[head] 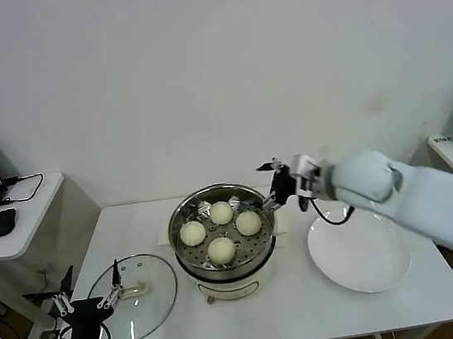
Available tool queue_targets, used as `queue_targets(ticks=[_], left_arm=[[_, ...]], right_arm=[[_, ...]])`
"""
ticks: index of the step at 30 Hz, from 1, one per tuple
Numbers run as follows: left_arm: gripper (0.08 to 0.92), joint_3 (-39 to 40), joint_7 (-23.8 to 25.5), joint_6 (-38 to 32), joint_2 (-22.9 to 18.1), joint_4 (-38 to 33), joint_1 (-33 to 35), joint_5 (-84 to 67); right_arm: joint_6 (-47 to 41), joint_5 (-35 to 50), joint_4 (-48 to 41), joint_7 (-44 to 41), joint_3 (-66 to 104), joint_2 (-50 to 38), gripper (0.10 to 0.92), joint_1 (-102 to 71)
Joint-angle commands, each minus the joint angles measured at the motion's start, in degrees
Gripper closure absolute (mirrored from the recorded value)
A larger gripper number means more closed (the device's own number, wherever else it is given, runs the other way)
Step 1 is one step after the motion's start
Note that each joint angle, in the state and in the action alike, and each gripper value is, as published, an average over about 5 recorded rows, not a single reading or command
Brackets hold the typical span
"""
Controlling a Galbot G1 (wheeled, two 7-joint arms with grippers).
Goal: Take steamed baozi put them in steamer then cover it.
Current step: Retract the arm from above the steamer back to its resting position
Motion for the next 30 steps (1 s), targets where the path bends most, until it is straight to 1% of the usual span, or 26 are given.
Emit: queue_targets(ticks=[1, 4, 6, 8, 11, 15, 20, 25, 30], left_arm=[[0.177, 1.01, -0.71, -0.54, -0.66, 2.32, -0.27, 1.6], [0.177, 1.65, -1.14, -0.66, -0.78, 3.74, -0.32, 4.15], [0.177, 2.12, -1.75, -0.64, -0.84, 4.58, -0.47, 6.74], [0.177, 2.51, -2.56, -0.71, -0.97, 5.51, -0.7, 10.37], [0.177, 2.6, -3.26, -2.02, -0.99, 7.42, -1.16, 19.34], [0.177, 0.63, -2.73, -4.92, -0.34, 11.45, -1.82, 39.71], [0.177, -3.14, -2.17, -4.85, 3.22, 16.14, -1.27, 59.15], [0.177, -5.95, -0.88, -3.56, 7.0, 18.78, 0.7, 71.37], [0.177, -5.94, -0.48, -2.61, 9.33, 22.15, 0.53, 79.05]], right_arm=[[30.77, -15.91, 6.83, 9.81, 58.65, 11.75, 0.202, -62.85], [39.15, -21.56, 4.18, 5.41, 67.87, 23.75, 0.203, -69.21], [43.54, -22.86, 2.21, 2.84, 72.35, 30.56, 0.203, -71.93], [45.74, -22.5, 0.93, 0.22, 75.66, 36.3, 0.202, -74.48], [44.14, -20.82, 0.75, -2.46, 78.07, 42.16, 0.202, -78.49], [40.51, -20.3, 2.21, -3.44, 77.49, 45.6, 0.203, -84.15], [37.31, -20.51, 2.94, -2.2, 78.53, 47.26, 0.202, -86.96], [35.43, -20.41, 3.12, 0.0, 80.74, 47.86, 0.203, -87.12], [35.52, -21.24, 2.36, 1.49, 81.74, 48.7, 0.202, -86.55]])
